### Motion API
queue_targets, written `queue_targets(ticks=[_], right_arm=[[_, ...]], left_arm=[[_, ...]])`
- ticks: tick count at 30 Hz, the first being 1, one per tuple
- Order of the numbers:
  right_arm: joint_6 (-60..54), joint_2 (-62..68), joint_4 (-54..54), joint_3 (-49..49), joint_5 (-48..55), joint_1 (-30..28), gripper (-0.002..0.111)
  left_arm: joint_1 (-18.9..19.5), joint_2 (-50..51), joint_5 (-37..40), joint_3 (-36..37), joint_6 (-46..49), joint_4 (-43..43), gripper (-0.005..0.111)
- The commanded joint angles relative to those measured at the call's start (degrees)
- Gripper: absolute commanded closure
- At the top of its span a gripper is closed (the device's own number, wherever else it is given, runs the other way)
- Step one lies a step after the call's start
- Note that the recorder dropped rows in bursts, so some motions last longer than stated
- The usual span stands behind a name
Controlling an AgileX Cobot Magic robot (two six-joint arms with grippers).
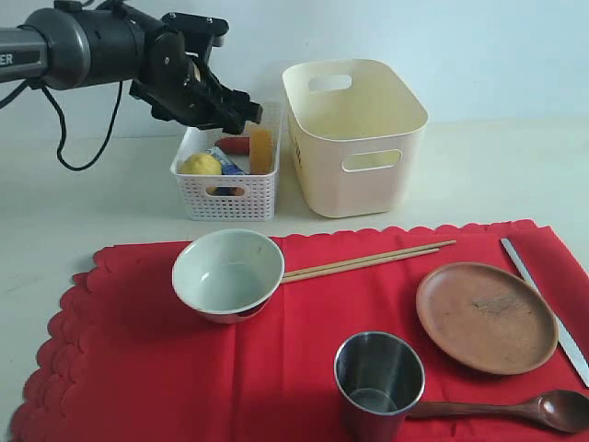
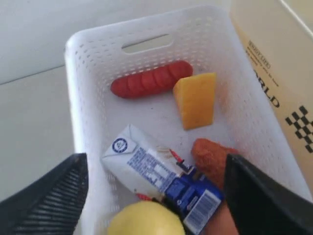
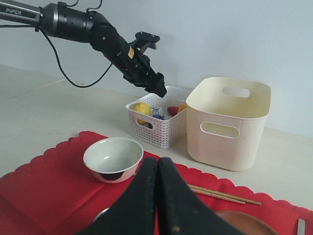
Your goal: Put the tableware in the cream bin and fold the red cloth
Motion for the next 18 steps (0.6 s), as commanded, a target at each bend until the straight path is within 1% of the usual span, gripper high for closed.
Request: queue_targets(ticks=[1, 7, 11, 14, 18], right_arm=[[-0.2, -0.3, 0.2, 0.3, -0.9, -0.1, 0.108], [-0.2, -0.3, 0.2, 0.3, -0.9, -0.1, 0.108], [-0.2, -0.3, 0.2, 0.3, -0.9, -0.1, 0.108], [-0.2, -0.3, 0.2, 0.3, -0.9, -0.1, 0.108], [-0.2, -0.3, 0.2, 0.3, -0.9, -0.1, 0.108]], left_arm=[[0.1, -3.2, 7.8, -0.4, 0.2, 0.2, 0.033], [0.1, -6.3, 18.4, -0.4, 3.2, -0.2, 0.033], [-0.1, -7.8, 24.7, -0.4, 4.1, -0.5, 0.038], [-0.4, -9.0, 28.5, -0.4, 4.3, -0.5, 0.044], [-1.2, -10.4, 32.1, -0.4, 4.4, -0.5, 0.045]])
